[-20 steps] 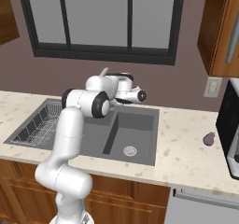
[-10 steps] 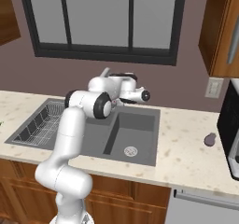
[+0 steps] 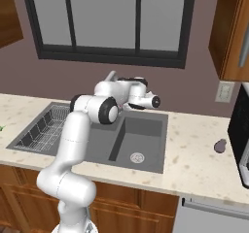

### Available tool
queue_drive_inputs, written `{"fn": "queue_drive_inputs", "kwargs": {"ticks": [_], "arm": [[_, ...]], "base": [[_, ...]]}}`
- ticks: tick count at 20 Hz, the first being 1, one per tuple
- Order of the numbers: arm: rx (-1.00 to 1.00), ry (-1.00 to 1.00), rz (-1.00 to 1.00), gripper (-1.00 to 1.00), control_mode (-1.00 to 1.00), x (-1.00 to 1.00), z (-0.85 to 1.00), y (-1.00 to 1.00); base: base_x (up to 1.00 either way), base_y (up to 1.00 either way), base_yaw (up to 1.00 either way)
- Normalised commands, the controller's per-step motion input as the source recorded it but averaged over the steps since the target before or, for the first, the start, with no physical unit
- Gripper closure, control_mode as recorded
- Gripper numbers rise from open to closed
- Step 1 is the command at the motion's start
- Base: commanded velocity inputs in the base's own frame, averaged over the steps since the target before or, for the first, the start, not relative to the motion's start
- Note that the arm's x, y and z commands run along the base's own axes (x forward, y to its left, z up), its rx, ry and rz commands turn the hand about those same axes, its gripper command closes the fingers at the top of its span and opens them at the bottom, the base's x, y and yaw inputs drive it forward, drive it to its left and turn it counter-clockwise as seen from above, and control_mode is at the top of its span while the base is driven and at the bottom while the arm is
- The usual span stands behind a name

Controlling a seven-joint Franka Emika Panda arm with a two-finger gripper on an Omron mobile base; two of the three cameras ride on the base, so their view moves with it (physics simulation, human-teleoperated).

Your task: Turn on the sink faucet. Then move the eggplant from the counter to the sink. Turn off the sink. Move the vegetable from the sink to the pot next to the stove. Finally move the pot to the rear right burner.

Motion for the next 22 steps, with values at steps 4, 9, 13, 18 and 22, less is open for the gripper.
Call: {"fn": "queue_drive_inputs", "kwargs": {"ticks": [4, 9, 13, 18, 22], "arm": [[0.02, 0.11, -0.01, 1.00, -1.00, 0.00, -0.72, -0.91], [0.02, 0.13, -0.03, 1.00, -1.00, 0.00, -0.75, -0.90], [0.07, 0.13, -0.05, 1.00, -1.00, 0.00, -0.81, -0.97], [0.12, 0.11, -0.03, 1.00, -1.00, -0.02, -0.85, -1.00], [0.15, 0.09, -0.03, 1.00, -1.00, -0.08, -0.89, -1.00]], "base": [[0.00, 0.00, 0.00], [0.00, 0.00, 0.00], [0.00, 0.00, 0.00], [0.00, 0.00, 0.00], [0.00, 0.00, 0.00]]}}
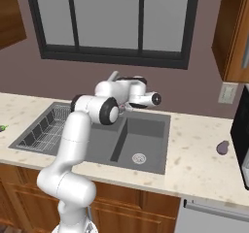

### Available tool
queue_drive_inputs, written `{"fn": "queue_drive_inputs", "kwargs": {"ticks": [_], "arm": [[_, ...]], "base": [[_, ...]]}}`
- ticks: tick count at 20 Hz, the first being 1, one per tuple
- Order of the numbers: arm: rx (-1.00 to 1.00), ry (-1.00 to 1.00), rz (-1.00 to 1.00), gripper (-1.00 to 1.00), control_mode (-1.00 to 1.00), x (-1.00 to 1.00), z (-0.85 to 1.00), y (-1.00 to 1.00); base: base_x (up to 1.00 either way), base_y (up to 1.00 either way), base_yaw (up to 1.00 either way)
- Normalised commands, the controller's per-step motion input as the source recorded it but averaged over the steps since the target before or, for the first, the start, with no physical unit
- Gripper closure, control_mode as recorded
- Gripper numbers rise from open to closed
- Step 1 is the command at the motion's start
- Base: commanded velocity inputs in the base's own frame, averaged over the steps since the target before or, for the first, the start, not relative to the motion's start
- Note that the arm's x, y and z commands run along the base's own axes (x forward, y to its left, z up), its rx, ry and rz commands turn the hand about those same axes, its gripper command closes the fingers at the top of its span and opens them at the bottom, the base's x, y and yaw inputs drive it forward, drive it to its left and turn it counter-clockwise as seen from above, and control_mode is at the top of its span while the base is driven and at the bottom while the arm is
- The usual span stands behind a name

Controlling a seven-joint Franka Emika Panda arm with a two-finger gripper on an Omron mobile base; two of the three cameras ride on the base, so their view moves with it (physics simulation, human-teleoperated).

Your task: Turn on the sink faucet. Then move the eggplant from the counter to the sink. Turn off the sink. Move the vegetable from the sink to the pot next to the stove. Finally move the pot to the rear right burner.

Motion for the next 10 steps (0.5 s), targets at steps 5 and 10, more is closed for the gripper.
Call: {"fn": "queue_drive_inputs", "kwargs": {"ticks": [5, 10], "arm": [[0.15, 0.08, -0.03, 1.00, -1.00, -0.10, -0.88, -1.00], [0.15, 0.06, -0.02, 1.00, -1.00, -0.13, -0.90, -1.00]], "base": [[0.00, 0.00, 0.00], [0.00, 0.00, 0.00]]}}
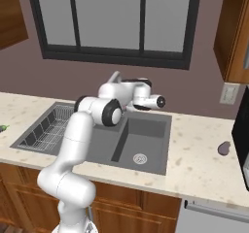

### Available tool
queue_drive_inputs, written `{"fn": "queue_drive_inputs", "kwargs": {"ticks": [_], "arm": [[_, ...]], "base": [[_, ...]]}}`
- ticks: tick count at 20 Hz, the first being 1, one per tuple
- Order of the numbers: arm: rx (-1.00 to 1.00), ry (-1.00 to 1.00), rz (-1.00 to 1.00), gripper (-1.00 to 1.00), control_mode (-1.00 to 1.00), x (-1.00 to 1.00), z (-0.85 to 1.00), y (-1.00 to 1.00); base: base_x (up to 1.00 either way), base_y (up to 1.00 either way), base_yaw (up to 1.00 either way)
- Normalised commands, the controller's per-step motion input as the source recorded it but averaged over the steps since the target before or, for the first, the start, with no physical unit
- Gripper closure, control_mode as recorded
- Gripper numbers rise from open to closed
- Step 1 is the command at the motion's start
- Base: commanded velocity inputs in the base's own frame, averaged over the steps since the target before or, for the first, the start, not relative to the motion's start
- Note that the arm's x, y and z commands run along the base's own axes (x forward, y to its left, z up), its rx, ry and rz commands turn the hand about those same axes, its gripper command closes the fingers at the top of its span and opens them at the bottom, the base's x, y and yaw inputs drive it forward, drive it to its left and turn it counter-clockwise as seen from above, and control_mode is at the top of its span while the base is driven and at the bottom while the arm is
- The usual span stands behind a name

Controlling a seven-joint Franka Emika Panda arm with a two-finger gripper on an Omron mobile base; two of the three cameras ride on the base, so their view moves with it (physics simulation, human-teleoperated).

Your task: Turn on the sink faucet. Then move the eggplant from the counter to the sink. Turn off the sink. Move the vegetable from the sink to the pot next to the stove. Finally move the pot to the rear right burner.

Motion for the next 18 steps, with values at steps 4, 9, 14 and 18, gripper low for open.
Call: {"fn": "queue_drive_inputs", "kwargs": {"ticks": [4, 9, 14, 18], "arm": [[0.15, 0.06, -0.01, 1.00, -1.00, -0.14, -0.91, -1.00], [0.14, 0.08, -0.02, 1.00, -1.00, -0.11, -0.93, -1.00], [0.14, 0.04, -0.01, 1.00, -1.00, -0.13, -0.78, -0.93], [0.11, 0.04, -0.01, -1.00, -1.00, -0.10, -0.35, -0.59]], "base": [[0.00, 0.00, 0.00], [0.00, 0.00, 0.00], [0.00, 0.00, 0.00], [0.00, 0.00, 0.00]]}}
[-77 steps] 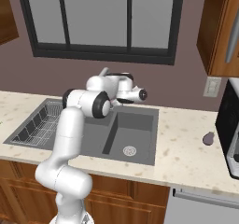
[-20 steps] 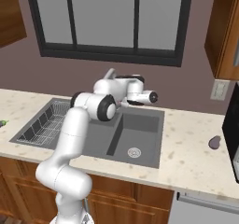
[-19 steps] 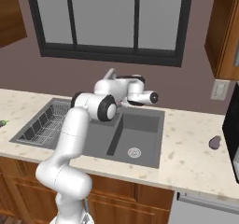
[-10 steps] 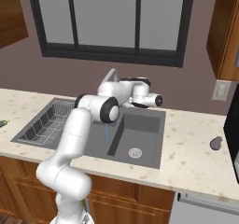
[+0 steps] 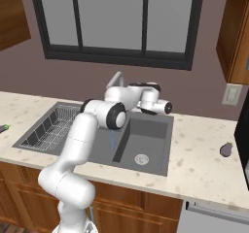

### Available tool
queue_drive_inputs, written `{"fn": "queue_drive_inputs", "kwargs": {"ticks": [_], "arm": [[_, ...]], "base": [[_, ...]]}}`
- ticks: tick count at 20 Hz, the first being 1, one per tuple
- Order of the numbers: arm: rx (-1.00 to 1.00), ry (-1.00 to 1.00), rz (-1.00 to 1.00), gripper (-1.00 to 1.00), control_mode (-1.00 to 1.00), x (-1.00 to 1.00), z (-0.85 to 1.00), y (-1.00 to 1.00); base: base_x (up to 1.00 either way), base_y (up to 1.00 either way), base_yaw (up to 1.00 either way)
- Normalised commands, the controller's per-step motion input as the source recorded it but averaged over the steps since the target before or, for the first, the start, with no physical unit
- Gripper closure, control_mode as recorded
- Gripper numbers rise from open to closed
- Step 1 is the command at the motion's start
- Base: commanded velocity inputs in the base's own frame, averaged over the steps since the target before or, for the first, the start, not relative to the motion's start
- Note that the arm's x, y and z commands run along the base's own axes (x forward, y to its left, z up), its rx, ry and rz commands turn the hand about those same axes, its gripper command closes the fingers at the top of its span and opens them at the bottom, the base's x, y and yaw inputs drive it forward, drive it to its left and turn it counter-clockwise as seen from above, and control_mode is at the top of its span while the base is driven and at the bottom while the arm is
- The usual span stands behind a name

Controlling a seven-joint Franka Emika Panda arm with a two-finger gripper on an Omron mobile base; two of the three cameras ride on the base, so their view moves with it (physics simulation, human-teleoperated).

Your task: Turn on the sink faucet. Then move the eggplant from the counter to the sink. Turn off the sink. Move the vegetable from the sink to the pot next to the stove. Finally move the pot to the rear right burner.

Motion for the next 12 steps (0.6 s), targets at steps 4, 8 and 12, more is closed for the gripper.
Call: {"fn": "queue_drive_inputs", "kwargs": {"ticks": [4, 8, 12], "arm": [[0.06, 0.00, -0.01, -1.00, -1.00, -0.18, 0.03, -0.30], [0.02, -0.01, -0.03, -1.00, -1.00, -0.24, 0.24, -0.25], [0.00, 0.00, -0.05, -1.00, -1.00, -0.23, 0.42, -0.22]], "base": [[0.00, 0.00, 0.00], [0.00, 0.00, 0.00], [0.00, 0.00, 0.00]]}}
